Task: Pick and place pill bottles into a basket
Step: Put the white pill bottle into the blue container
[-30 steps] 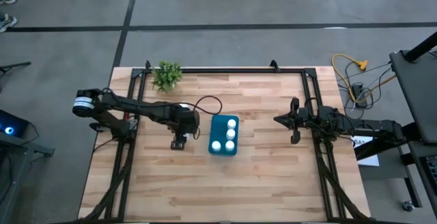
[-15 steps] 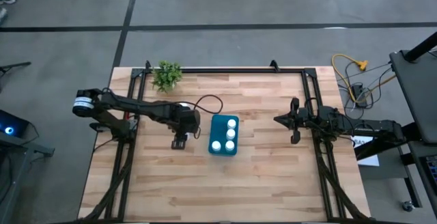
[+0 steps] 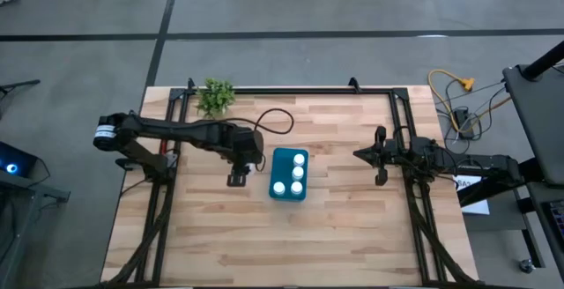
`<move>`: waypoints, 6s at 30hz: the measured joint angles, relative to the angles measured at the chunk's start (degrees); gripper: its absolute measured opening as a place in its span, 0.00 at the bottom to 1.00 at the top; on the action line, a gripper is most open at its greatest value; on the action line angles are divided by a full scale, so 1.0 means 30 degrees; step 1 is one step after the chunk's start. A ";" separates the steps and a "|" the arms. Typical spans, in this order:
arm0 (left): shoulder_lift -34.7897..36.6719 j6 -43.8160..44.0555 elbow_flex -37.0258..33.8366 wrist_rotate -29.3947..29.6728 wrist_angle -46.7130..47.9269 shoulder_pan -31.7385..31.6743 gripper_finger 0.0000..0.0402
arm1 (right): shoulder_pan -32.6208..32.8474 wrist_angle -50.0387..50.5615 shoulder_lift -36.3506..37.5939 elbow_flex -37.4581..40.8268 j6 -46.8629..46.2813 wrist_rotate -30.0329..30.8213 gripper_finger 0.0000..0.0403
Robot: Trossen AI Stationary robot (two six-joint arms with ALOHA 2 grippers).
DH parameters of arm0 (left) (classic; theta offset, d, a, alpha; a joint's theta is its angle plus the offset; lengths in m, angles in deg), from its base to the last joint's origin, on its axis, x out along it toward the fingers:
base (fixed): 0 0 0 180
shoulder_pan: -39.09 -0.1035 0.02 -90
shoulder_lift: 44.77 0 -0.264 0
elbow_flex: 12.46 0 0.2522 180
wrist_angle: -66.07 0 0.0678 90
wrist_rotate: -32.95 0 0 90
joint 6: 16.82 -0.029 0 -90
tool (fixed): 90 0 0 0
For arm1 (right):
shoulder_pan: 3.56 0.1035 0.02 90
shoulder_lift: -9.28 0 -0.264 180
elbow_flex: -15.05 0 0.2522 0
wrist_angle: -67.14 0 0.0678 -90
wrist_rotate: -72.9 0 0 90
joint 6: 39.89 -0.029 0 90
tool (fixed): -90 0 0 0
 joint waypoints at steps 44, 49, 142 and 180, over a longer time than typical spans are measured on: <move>-0.8810 -0.0592 1.2369 -0.0862 0.4769 0.0175 0.35 | 0.0000 -0.0007 0.0029 -0.0007 0.1435 -0.0015 0.02; -0.9010 -0.0576 1.2369 -0.0838 0.3872 0.0175 0.35 | 0.0000 -0.0007 0.0029 -0.0007 0.1435 -0.0015 0.02; -0.7805 -0.0510 1.0023 -0.0386 -0.0114 0.0262 0.54 | 0.0000 0.0000 0.0013 0.0000 0.1485 -0.0020 0.02; -0.0098 -0.1572 0.0963 -0.1140 -0.0568 -0.5212 0.54 | -0.0004 -0.0007 0.0010 0.0000 0.2004 0.0007 0.02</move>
